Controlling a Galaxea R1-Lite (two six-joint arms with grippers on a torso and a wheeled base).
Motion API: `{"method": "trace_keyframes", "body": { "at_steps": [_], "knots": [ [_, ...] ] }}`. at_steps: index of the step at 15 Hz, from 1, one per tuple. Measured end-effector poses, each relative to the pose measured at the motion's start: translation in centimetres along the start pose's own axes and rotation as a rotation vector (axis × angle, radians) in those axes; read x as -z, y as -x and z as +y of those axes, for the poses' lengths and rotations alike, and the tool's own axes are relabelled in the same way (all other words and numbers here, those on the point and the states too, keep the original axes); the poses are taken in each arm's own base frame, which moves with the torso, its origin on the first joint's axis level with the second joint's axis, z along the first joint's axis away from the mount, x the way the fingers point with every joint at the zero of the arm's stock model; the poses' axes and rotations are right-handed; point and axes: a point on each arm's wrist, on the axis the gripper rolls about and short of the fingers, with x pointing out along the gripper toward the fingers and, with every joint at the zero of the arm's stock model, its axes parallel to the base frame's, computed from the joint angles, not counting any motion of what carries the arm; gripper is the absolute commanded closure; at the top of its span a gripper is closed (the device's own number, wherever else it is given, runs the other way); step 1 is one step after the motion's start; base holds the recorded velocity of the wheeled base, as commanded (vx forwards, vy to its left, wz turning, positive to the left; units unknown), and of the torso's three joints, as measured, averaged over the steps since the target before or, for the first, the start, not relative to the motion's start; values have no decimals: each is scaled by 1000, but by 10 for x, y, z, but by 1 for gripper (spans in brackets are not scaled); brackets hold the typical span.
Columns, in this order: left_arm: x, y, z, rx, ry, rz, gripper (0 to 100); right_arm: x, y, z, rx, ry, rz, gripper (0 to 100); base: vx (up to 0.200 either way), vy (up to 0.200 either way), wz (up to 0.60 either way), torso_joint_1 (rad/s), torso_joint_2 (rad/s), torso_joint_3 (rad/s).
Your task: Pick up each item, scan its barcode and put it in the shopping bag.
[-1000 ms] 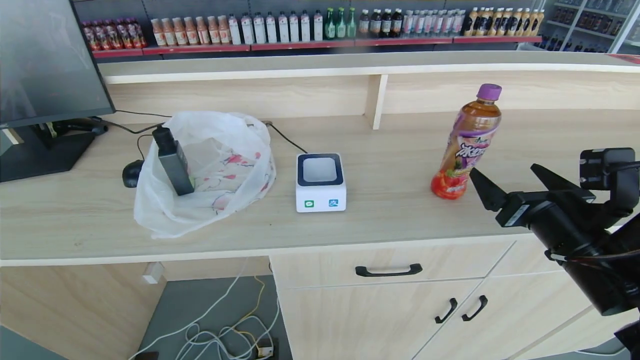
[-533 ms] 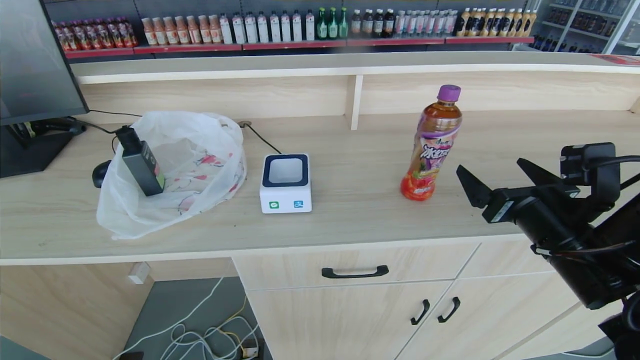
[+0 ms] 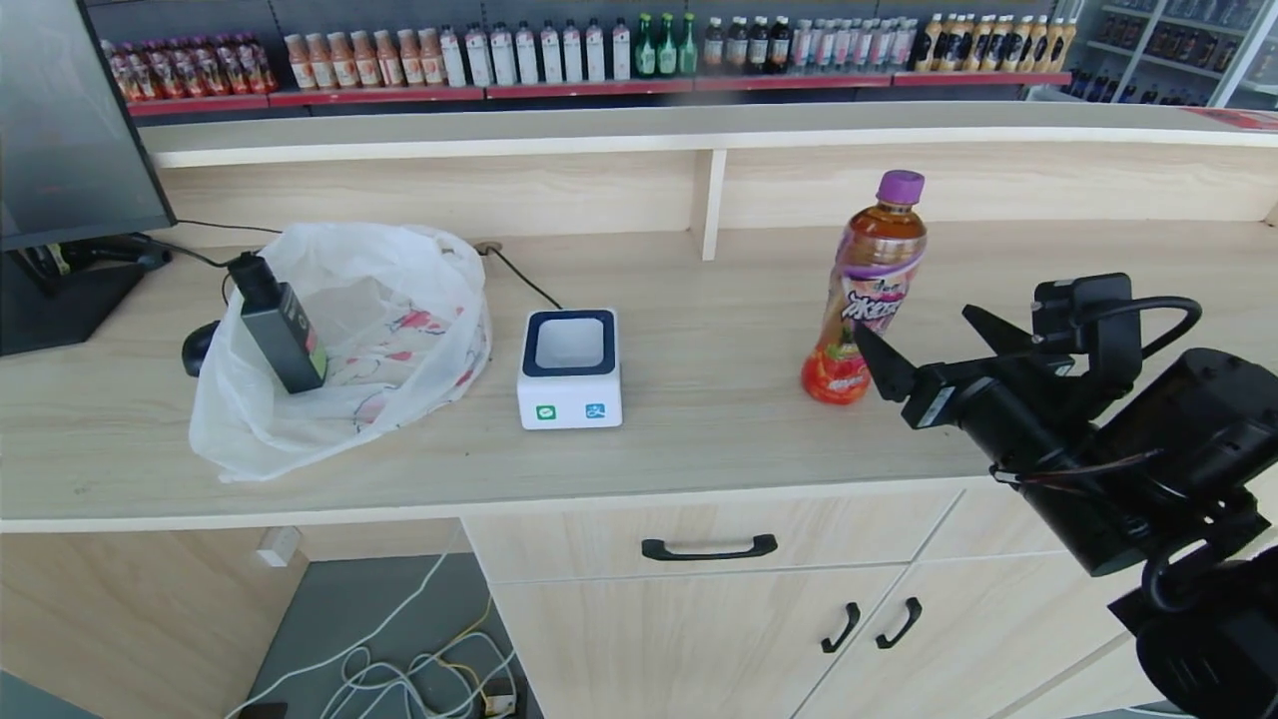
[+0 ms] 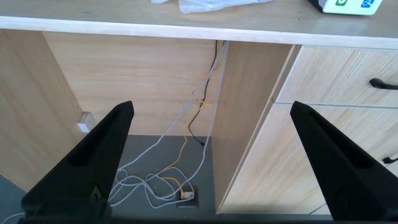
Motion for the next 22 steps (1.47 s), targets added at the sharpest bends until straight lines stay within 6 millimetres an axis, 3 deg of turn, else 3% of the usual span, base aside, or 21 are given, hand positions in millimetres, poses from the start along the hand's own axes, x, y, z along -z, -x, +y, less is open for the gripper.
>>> {"method": "trace_keyframes", "body": {
  "at_steps": [22],
  "knots": [
    [0,0,0,0,0,0,0,30,-74,12,-67,-52,31,0,0,0,0,0,0,0]
  ]
}}
